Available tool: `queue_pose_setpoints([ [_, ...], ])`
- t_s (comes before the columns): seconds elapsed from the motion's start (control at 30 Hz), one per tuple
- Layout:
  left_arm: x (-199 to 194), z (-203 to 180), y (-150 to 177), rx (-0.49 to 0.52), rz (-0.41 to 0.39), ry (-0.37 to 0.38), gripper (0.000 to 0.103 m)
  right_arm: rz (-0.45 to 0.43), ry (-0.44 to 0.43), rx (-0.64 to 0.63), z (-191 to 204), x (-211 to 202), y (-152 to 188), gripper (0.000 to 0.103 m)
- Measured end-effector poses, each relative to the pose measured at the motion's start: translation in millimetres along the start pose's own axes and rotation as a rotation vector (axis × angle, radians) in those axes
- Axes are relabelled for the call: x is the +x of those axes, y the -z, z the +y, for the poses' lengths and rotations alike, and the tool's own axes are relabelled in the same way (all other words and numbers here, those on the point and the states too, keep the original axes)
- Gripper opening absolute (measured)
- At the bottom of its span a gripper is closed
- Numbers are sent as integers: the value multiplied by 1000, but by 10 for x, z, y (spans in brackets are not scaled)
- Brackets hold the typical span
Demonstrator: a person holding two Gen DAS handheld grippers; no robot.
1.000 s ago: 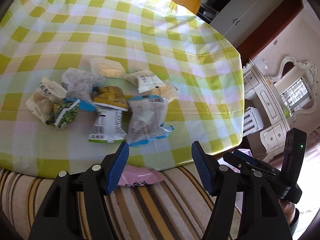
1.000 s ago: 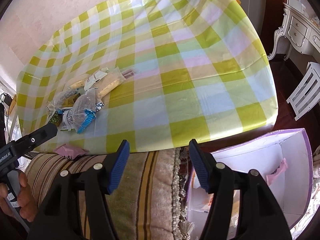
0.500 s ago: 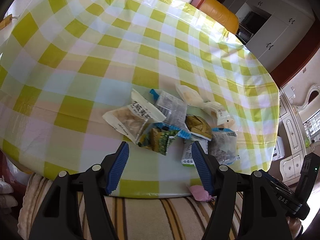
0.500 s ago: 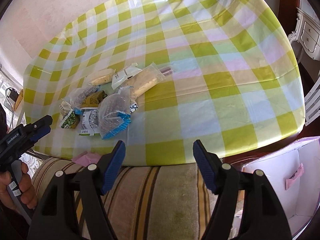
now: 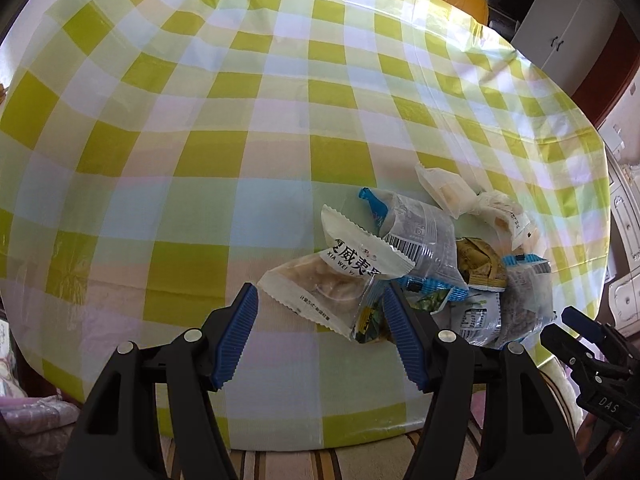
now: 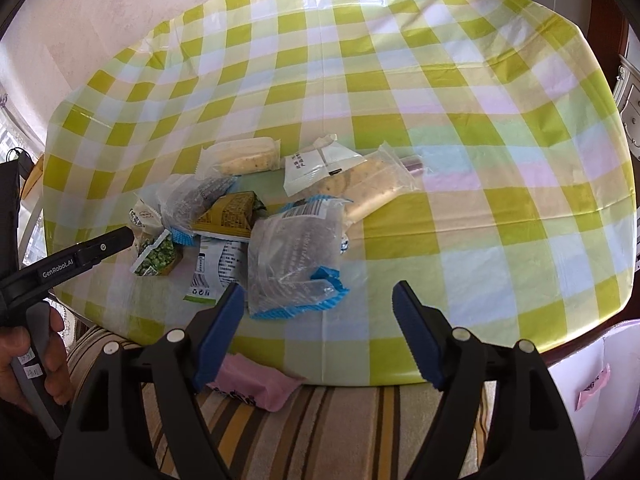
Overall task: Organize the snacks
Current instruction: 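Grasp the white pastry packet with the left tool while the right tool grasps the clear blue-trimmed bag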
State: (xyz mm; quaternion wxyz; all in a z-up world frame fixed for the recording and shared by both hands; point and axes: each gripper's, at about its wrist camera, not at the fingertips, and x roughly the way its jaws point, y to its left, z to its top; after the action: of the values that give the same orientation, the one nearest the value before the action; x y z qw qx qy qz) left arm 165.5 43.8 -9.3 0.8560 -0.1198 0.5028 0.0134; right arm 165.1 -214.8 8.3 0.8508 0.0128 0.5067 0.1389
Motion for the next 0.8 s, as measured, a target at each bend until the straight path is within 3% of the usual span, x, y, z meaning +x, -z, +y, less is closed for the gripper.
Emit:
queue_pose_setpoints([
  [0.7,290,19,-151,26,19,3,63,69,70,-23,174,454,-171,76],
  [0.8,290,7,-143,32,15,0,55,77,84,-30,188,495,-179,76],
])
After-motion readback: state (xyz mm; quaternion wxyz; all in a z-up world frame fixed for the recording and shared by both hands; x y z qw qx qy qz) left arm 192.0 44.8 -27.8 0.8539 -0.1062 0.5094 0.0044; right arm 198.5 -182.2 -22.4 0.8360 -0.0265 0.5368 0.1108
